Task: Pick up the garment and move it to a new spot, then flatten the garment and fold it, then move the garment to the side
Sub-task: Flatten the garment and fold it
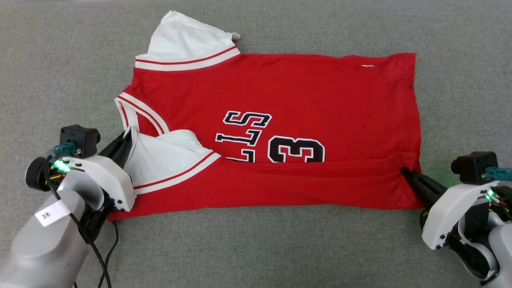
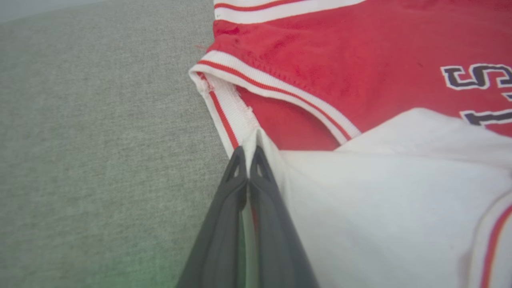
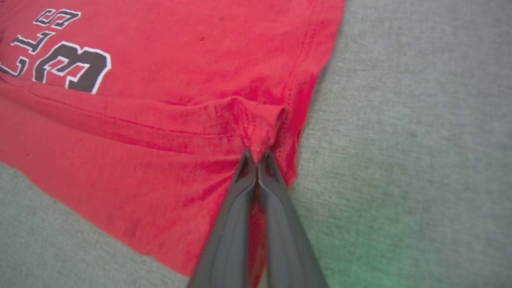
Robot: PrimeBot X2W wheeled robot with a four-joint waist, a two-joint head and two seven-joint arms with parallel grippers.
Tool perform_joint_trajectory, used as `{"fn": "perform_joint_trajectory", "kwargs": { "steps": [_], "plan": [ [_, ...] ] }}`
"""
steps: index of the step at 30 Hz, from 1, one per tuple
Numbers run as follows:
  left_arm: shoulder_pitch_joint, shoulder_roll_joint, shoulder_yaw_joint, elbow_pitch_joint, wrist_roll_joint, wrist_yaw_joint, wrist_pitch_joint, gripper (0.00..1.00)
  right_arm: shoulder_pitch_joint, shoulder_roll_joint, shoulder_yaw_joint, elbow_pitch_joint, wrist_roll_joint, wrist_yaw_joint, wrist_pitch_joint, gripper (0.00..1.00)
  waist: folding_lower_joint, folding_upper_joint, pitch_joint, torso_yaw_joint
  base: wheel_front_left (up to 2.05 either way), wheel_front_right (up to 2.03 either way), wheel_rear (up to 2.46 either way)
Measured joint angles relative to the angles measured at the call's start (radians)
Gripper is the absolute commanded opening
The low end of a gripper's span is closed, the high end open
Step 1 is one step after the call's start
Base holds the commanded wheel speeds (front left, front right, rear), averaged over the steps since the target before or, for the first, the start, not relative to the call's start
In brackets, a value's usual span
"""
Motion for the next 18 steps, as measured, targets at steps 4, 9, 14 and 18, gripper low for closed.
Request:
{"fn": "perform_joint_trajectory", "kwargs": {
  "steps": [4, 9, 14, 18],
  "plan": [
    [-0.023, 0.003, -0.05, 0.035, -0.038, 0.0, -0.023, 0.0, -0.002, 0.001, 0.002, 0.002, 0.0, 0.0, 0.003, 0.0, 0.0, 0.0, -0.001, 0.0, 0.0, 0.0, 0.0],
    [-0.046, 0.007, -0.111, 0.068, -0.076, 0.0, -0.045, 1.0, 0.003, 0.011, -0.015, -0.006, 0.009, 0.0, 0.0, 0.38, 0.0, 0.0, -0.026, 0.007, 0.0, 0.0, 0.0],
    [-0.057, 0.033, -0.162, 0.059, -0.12, -0.001, -0.03, 1.0, 0.037, 0.015, -0.052, -0.044, 0.014, 0.0, -0.003, 1.0, 0.0, 0.0, -0.074, 0.021, 0.0, 0.0, 0.0],
    [-0.083, 0.078, -0.206, 0.001, -0.169, -0.001, 0.042, 1.0, 0.061, 0.008, -0.084, -0.085, 0.011, 0.0, 0.007, 1.0, -0.0001, 0.0, -0.118, 0.036, 0.0, 0.0, 0.0]
  ]
}}
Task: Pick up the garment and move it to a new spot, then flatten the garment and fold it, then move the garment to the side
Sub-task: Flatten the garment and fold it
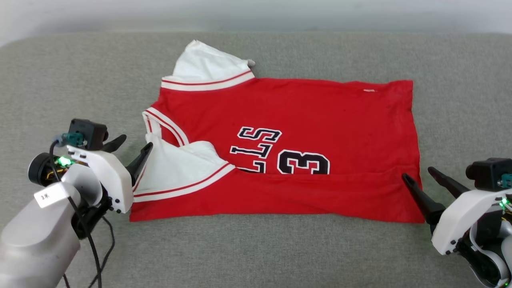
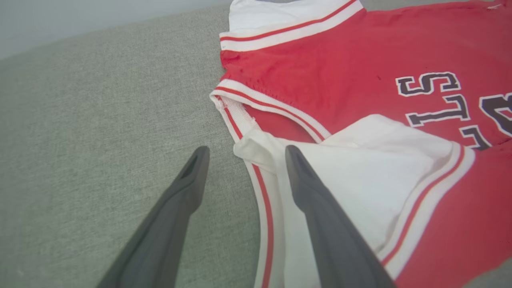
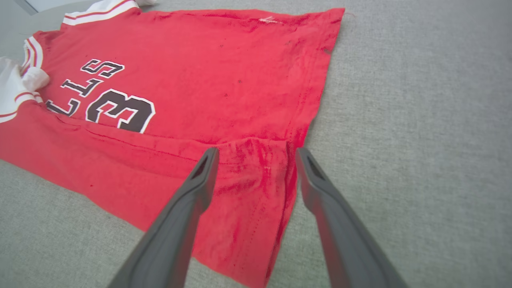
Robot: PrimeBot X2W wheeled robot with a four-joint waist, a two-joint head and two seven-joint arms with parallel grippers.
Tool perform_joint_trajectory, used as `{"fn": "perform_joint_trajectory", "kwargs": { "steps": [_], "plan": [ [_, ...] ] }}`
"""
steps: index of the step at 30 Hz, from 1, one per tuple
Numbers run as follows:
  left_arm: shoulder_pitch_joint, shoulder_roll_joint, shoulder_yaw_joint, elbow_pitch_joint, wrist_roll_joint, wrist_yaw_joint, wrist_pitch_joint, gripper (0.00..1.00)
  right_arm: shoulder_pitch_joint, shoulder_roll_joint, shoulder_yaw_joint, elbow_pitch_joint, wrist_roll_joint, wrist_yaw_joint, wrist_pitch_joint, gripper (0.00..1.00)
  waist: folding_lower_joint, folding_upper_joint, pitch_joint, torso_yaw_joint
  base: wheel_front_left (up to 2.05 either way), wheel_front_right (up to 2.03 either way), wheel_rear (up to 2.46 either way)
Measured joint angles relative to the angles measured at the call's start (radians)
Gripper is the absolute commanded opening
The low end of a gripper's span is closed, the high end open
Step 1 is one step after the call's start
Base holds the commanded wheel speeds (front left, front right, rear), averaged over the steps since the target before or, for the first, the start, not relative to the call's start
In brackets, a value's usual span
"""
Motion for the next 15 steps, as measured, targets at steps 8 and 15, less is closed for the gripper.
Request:
{"fn": "perform_joint_trajectory", "kwargs": {
  "steps": [8, 15],
  "plan": [
    [-0.052, 0.083, -0.086, -0.15, -0.183, 0.0, 0.336, 1.0, 0.047, 0.012, -0.037, -0.039, -0.018, 0.0, 0.036, 1.0, -0.0001, 0.0, -0.067, 0.038, 0.0, 0.0, 0.0],
    [-0.097, 0.108, -0.155, -0.193, -0.26, 0.0, 0.604, 1.0, 0.054, 0.029, -0.039, -0.048, -0.027, 0.0, 0.059, 1.0, -0.0001, 0.0, -0.084, 0.052, 0.0, 0.0, 0.0]
  ]
}}
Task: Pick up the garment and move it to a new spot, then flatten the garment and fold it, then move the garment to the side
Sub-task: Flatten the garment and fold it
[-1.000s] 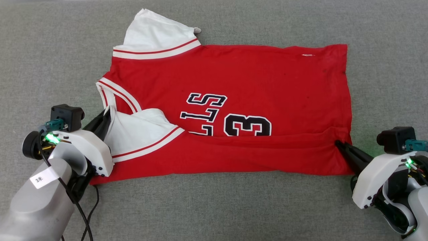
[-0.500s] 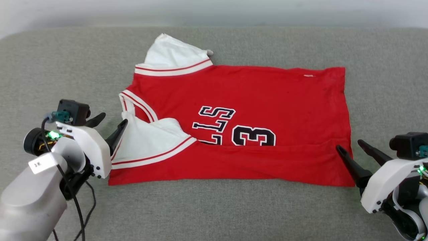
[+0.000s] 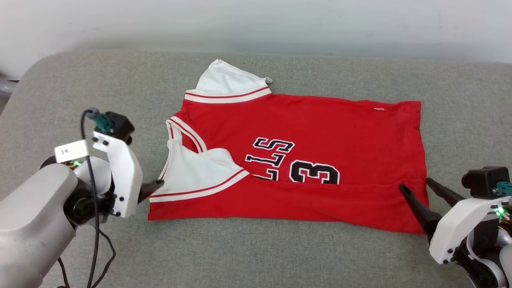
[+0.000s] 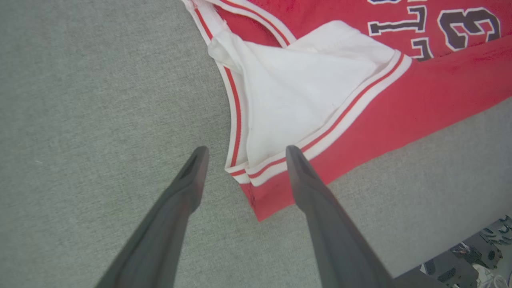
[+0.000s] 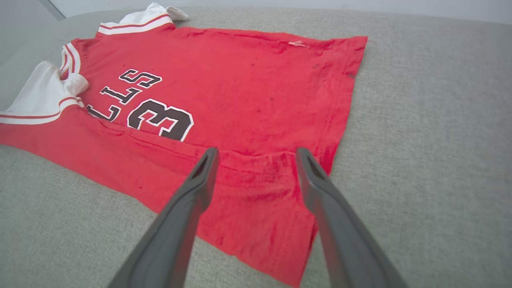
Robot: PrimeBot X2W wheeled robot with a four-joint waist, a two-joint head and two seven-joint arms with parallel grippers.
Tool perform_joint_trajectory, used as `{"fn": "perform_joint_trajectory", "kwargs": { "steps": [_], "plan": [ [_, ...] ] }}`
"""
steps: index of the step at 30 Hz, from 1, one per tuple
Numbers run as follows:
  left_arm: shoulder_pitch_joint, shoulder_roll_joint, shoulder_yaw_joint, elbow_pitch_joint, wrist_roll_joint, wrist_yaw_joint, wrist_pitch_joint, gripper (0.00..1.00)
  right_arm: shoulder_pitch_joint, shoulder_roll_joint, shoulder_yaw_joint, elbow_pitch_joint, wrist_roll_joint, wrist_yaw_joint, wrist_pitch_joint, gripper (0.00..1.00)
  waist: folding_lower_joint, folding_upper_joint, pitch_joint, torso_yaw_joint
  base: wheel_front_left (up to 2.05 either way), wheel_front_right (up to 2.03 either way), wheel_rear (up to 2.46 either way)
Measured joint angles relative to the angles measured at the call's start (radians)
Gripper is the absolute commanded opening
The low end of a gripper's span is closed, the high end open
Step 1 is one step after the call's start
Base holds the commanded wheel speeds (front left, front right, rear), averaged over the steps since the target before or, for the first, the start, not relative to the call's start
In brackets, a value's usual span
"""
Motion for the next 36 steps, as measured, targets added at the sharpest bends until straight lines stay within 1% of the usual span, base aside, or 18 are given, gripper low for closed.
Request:
{"fn": "perform_joint_trajectory", "kwargs": {
  "steps": [3, 6, 15, 21, 22, 23, 24, 28, 30, 33, 36],
  "plan": [
    [-0.008, -0.002, -0.021, 0.01, -0.017, 0.0, 0.067, 1.0, 0.0, 0.004, 0.002, -0.004, -0.001, 0.0, 0.009, 1.0, 0.0, 0.0, 0.004, -0.003, 0.0, 0.0, 0.0],
    [-0.01, -0.007, -0.03, 0.039, -0.027, 0.0, 0.087, 1.0, -0.003, 0.008, 0.008, -0.007, -0.001, 0.0, 0.015, 1.0, 0.0, 0.0, 0.013, -0.012, 0.0, 0.0, 0.0],
    [0.031, -0.028, -0.05, 0.147, -0.054, 0.0, 0.072, 1.0, -0.024, 0.011, 0.016, -0.009, -0.007, 0.0, 0.022, 1.0, 0.0, 0.0, 0.047, -0.052, 0.0, 0.0, 0.0],
    [0.042, -0.032, -0.08, 0.162, -0.063, 0.0, 0.055, 1.0, -0.039, 0.012, 0.019, -0.008, -0.007, 0.0, 0.026, 1.0, -0.0001, 0.0, 0.055, -0.065, 0.0, 0.0, 0.0],
    [0.041, -0.033, -0.088, 0.16, -0.063, 0.0, 0.055, 0.7, -0.041, 0.012, 0.018, -0.008, -0.007, 0.0, 0.027, 1.0, -0.0001, 0.0, 0.054, -0.065, 0.0, 0.0, 0.0],
    [0.04, -0.032, -0.096, 0.158, -0.059, 0.0, 0.046, 0.03, -0.044, 0.011, 0.018, -0.008, -0.007, 0.0, 0.029, 1.0, -0.0001, 0.0, 0.052, -0.064, 0.0, 0.0, 0.0],
    [0.04, -0.032, -0.101, 0.156, -0.06, 0.0, 0.04, 0.0, -0.045, 0.01, 0.018, -0.009, -0.007, 0.0, 0.03, 1.0, -0.0001, 0.0, 0.049, -0.064, 0.0, 0.0, 0.0],
    [0.043, -0.04, -0.124, 0.147, -0.071, 0.0, 0.011, 0.0, -0.066, -0.015, 0.016, -0.025, -0.017, 0.0, 0.047, 1.0, 0.0, 0.0, 0.031, -0.06, 0.0, 0.0, 0.0],
    [0.043, -0.035, -0.136, 0.141, -0.068, 0.0, -0.009, 0.0, -0.08, -0.035, 0.011, -0.036, -0.017, 0.0, 0.067, 1.0, 0.0, 0.0, 0.019, -0.058, 0.0, 0.0, 0.0],
    [0.038, -0.03, -0.146, 0.12, -0.068, 0.0, -0.04, 0.0, -0.1, -0.075, 0.001, -0.056, -0.019, 0.0, 0.125, 1.0, 0.0, 0.0, 0.002, -0.052, 0.0, 0.0, 0.0],
    [0.025, -0.013, -0.162, 0.095, -0.066, 0.0, -0.063, 0.0, -0.126, -0.12, -0.003, -0.072, -0.016, 0.0, 0.226, 1.0, 0.0, 0.0, -0.012, -0.044, 0.0, 0.0, 0.0]
  ]
}}
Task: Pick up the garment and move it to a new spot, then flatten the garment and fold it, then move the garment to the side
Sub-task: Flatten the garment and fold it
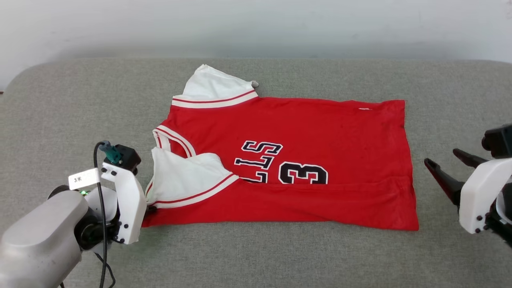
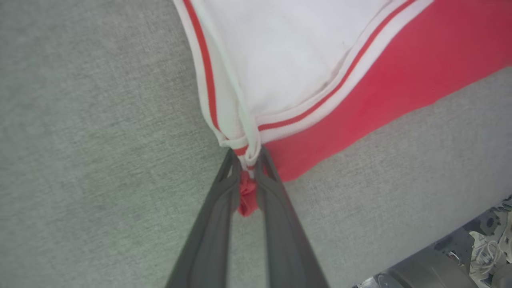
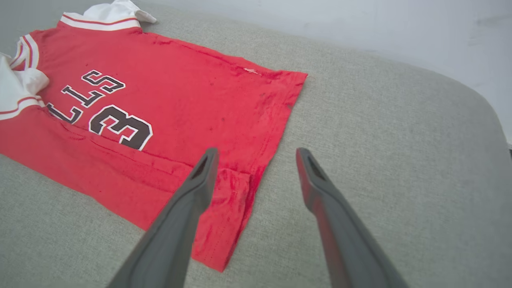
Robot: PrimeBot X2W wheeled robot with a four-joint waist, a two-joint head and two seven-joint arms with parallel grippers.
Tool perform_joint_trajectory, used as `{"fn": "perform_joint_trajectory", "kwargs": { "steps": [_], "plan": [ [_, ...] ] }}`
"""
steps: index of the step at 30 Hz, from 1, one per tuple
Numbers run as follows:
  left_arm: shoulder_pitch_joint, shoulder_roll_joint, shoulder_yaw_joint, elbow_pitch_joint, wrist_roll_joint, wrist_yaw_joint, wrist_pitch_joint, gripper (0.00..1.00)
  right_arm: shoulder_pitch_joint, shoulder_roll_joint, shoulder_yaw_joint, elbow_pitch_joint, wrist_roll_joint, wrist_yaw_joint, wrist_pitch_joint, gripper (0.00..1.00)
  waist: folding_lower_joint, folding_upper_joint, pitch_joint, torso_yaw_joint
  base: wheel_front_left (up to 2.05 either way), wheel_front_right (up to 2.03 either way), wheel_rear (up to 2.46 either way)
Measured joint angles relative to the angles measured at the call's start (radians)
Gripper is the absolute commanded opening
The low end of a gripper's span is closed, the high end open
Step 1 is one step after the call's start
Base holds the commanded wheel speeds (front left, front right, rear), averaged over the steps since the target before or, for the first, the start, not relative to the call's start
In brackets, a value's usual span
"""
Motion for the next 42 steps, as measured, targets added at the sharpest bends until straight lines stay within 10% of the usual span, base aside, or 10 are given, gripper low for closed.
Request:
{"fn": "perform_joint_trajectory", "kwargs": {
  "steps": [14, 32, 33, 34, 35, 42],
  "plan": [
    [-0.047, 0.013, -0.053, -0.056, 0.006, 0.0, -0.07, 0.0, -0.062, -0.04, 0.118, 0.06, 0.035, 0.0, 0.488, 1.0, 0.0, 0.0, 0.023, 0.032, 0.0, 0.0, 0.0],
    [-0.094, 0.009, -0.108, -0.055, -0.003, 0.0, -0.109, 0.0, -0.108, 0.007, 0.251, 0.329, 0.025, 0.0, 0.347, 1.0, 0.0, 0.0, 0.08, 0.057, 0.0, 0.0, 0.0],
    [-0.095, 0.01, -0.11, -0.054, -0.004, 0.0, -0.113, 0.0, -0.112, 0.005, 0.259, 0.333, 0.032, 0.0, 0.337, 0.76, 0.0, 0.0, 0.078, 0.056, 0.0, 0.0, 0.0],
    [-0.095, 0.01, -0.113, -0.052, -0.008, 0.0, -0.114, 0.0, -0.118, 0.002, 0.268, 0.335, 0.037, 0.0, 0.315, 0.13, 0.0, 0.0, 0.075, 0.054, 0.0, 0.0, 0.0],
    [-0.095, 0.011, -0.116, -0.051, -0.011, 0.0, -0.117, 0.0, -0.12, -0.001, 0.278, 0.337, 0.04, 0.0, 0.295, 0.0, 0.0, 0.0, 0.071, 0.053, 0.0, 0.0, 0.0],
    [-0.078, 0.023, -0.131, -0.051, -0.021, 0.0, -0.149, 0.0, -0.12, -0.006, 0.288, 0.334, 0.109, 0.0, 0.202, 0.0, 0.0001, 0.0, 0.022, 0.044, 0.0, 0.0, 0.0]
  ]
}}
